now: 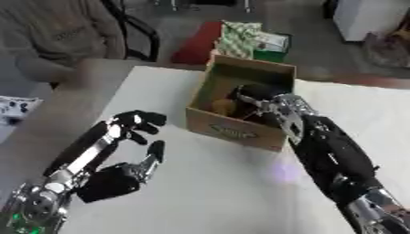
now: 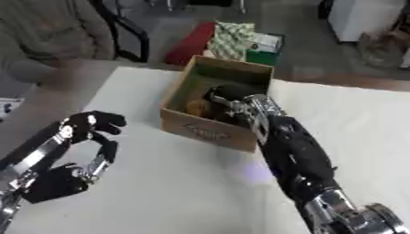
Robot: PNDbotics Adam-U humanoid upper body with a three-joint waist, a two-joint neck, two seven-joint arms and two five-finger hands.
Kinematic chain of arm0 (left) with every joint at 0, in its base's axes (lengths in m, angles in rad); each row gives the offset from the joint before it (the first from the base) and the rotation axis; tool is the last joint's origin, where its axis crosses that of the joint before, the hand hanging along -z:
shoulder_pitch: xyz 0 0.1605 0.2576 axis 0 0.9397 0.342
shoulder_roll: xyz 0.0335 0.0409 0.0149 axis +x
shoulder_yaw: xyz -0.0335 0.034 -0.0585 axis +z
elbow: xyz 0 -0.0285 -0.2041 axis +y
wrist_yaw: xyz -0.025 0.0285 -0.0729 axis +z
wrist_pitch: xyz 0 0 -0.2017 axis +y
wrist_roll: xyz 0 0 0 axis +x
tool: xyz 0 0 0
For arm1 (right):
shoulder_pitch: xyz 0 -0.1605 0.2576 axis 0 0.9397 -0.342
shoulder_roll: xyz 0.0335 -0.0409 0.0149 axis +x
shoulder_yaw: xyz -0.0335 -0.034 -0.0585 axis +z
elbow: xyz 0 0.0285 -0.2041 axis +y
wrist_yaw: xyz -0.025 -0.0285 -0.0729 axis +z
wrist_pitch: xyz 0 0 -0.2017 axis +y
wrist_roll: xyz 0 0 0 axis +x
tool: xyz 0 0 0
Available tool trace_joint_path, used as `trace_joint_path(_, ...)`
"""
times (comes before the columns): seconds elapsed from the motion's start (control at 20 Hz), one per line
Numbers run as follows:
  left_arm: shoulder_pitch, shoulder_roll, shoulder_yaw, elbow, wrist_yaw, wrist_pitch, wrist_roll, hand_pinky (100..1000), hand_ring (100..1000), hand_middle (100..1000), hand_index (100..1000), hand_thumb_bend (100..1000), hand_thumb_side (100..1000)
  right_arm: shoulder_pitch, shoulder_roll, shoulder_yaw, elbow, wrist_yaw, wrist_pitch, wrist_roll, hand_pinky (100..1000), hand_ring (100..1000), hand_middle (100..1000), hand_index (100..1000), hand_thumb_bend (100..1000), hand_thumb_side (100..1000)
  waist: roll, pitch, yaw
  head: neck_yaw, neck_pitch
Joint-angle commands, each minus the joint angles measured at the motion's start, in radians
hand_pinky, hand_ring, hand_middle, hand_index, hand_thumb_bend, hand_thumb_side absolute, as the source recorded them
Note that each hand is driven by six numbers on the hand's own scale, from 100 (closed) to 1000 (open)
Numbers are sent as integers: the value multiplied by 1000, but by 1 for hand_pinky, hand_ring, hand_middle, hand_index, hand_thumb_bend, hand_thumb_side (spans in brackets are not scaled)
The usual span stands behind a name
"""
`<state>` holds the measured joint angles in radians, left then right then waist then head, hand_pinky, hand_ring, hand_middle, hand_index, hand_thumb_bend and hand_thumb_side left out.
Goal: Pick up objects on the table and place them in the box.
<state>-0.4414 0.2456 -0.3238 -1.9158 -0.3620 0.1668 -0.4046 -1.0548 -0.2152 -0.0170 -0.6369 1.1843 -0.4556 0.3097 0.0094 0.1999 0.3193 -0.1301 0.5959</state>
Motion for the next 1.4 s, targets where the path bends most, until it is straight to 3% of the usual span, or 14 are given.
trace_joint_path(0.05,-16,3,1,-20,1,-1,-4,722,800,782,883,100,554,10,15,8,16,9,-2,25,775,772,800,892,100,623,3,-5,-2,3,-12)
trace_joint_path(0.15,-16,4,0,-20,1,-1,-4,722,800,783,883,100,555,2,8,7,6,0,-2,53,831,831,850,920,100,726,2,-5,-4,5,-12)
trace_joint_path(0.2,-16,4,0,-20,1,-1,-4,722,800,783,883,100,555,-2,3,6,-2,-7,-3,66,831,831,850,920,100,726,2,-5,-5,6,-13)
trace_joint_path(0.25,-15,5,0,-20,1,-1,-5,722,800,783,883,100,555,-9,-4,6,-12,-14,-5,79,887,892,892,941,100,810,1,-5,-6,6,-12)
trace_joint_path(0.45,-15,8,-1,-19,0,-1,-6,723,800,783,884,100,556,-35,-38,2,-60,-44,-10,123,945,944,936,968,100,864,-1,-7,-14,7,-12)
trace_joint_path(1.2,-6,22,0,-13,-5,-3,-2,723,801,783,884,100,562,-81,-148,-32,-169,-223,50,100,946,946,950,974,100,786,-15,-14,-47,14,-7)
trace_joint_path(1.4,-1,25,4,-12,-8,-4,3,722,801,783,884,100,564,-72,-179,-32,-203,-280,50,88,934,934,941,971,100,729,-18,-15,-59,20,-6)
